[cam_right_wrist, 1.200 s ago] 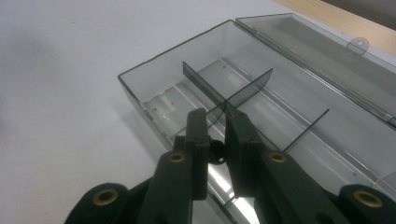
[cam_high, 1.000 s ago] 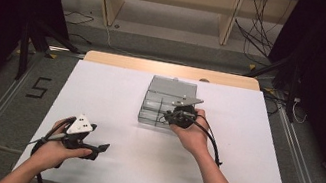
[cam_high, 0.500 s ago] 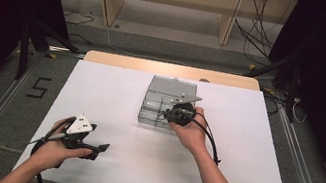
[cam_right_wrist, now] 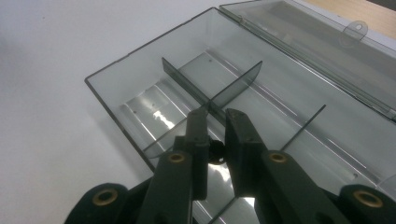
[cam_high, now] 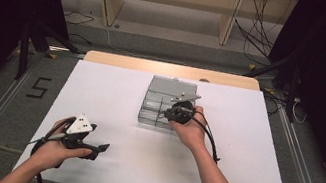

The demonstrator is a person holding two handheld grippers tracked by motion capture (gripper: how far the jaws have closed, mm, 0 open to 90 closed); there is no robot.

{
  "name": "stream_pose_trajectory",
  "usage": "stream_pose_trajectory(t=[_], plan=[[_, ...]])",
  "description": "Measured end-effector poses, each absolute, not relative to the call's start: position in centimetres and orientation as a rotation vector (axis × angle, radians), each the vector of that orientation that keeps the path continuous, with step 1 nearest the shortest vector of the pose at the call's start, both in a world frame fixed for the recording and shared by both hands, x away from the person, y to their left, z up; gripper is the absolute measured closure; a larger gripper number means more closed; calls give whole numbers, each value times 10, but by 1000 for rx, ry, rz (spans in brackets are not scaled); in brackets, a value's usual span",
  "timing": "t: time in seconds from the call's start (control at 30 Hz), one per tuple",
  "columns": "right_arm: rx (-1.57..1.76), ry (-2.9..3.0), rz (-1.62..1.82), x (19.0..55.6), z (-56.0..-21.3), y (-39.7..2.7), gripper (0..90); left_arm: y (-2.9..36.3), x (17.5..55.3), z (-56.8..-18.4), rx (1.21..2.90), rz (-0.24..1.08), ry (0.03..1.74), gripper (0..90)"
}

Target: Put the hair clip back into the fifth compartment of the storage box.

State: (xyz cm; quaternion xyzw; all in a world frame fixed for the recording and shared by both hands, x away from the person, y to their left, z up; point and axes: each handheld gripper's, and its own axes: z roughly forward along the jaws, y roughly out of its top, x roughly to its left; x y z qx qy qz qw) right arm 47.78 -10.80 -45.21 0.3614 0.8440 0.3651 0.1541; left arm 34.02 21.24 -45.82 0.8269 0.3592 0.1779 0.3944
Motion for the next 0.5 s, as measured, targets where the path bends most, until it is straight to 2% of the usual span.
stream_pose_trajectory(t=[0.5], plan=[[1062,2437,1024,483,-458,-104,804,212,340,-458,2097,449,911,182]])
